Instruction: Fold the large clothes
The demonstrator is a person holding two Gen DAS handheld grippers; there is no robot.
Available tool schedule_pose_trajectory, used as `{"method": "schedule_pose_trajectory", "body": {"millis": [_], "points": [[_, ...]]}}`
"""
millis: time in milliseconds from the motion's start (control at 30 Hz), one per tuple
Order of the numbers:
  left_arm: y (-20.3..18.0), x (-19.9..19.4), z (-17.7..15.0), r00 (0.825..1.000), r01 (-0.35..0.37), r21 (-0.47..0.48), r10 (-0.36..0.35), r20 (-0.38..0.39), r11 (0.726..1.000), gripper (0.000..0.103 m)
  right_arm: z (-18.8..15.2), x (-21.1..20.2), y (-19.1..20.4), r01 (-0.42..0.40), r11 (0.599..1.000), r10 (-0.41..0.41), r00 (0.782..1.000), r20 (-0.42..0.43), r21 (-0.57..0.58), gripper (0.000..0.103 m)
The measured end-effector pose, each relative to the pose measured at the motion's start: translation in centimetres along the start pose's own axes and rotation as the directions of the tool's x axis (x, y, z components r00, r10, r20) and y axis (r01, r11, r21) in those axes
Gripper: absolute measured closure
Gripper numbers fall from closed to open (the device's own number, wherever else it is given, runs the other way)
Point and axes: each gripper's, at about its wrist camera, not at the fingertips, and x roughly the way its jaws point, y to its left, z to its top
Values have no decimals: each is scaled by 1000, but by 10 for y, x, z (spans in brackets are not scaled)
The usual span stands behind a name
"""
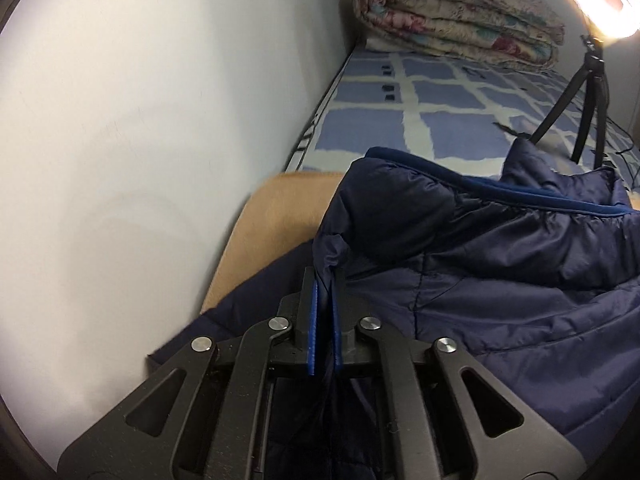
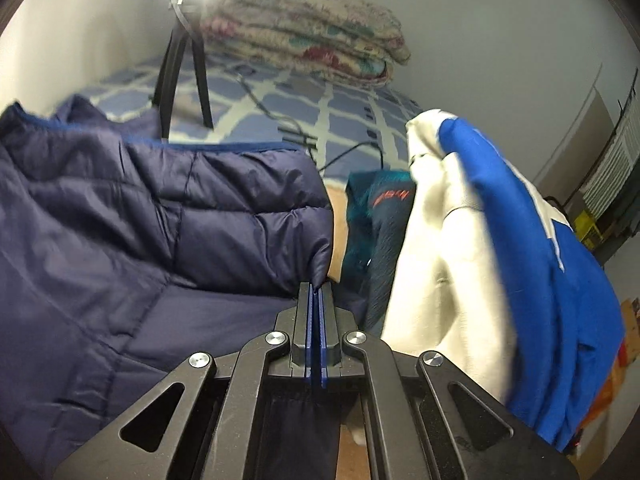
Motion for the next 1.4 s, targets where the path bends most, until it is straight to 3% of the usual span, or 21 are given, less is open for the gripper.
{"method": "schedule_pose_trajectory", "body": {"millis": [133, 200, 267, 333, 400, 500, 567, 667, 733, 833, 933, 1033, 1133, 1267, 1400], "points": [[9, -19, 4, 998, -39, -39, 41, 41, 998, 70, 2, -1, 3, 8, 1000, -8, 1000, -15, -16, 102], [10, -38, 7, 997, -31, -40, 34, 76, 999, 70, 3, -9, -4, -40, 999, 40, 999, -23, 17, 97], [5, -63, 6, 993, 43, -25, -40, 107, 999, 70, -2, -28, -20, -95, 992, 95, 995, -4, 88, 94], [-11, -87, 2, 986, 126, 19, -128, 106, 992, 70, -15, -52, -32, -166, 973, 164, 986, 29, 161, 82], [-39, -106, -6, 975, 193, 90, -201, 90, 977, 70, -31, -72, -44, -229, 945, 222, 974, 53, 234, 54], [-88, -120, -19, 958, 271, 186, -284, 47, 944, 70, -69, -104, -57, -316, 891, 314, 947, 61, 326, 52], [-115, -121, -20, 948, 305, 206, -318, 32, 930, 70, -99, -124, -59, -320, 878, 322, 945, 54, 355, 51], [-151, -108, -21, 947, 313, 225, -322, 6, 923, 70, -130, -136, -61, -307, 862, 322, 946, 33, 405, 42], [-168, -97, -23, 951, 304, 234, -309, -16, 924, 70, -153, -133, -64, -325, 821, 361, 933, 15, 469, 39], [-191, -72, -32, 959, 285, 262, -276, -71, 922, 70, -179, -120, -63, -365, 746, 451, 893, -19, 558, 38], [-199, -50, -45, 963, 267, 278, -247, -106, 923, 70, -191, -108, -60, -396, 683, 510, 860, -12, 614, 38], [-200, -49, -49, 965, 260, 280, -244, -90, 924, 70, -193, -111, -57, -411, 670, 514, 858, 13, 619, 33], [-184, -67, -45, 964, 267, 243, -262, -54, 933, 70, -193, -116, -58, -448, 641, 546, 837, 39, 623, 33], [-156, -125, -60, 944, 312, 231, -328, 31, 921, 70, -188, -121, -59, -477, 606, 558, 825, 86, 637, 30], [-146, -164, -101, 917, 380, 226, -397, 33, 897, 70, -184, -108, -61, -470, 553, 564, 819, 106, 688, 29]]}}
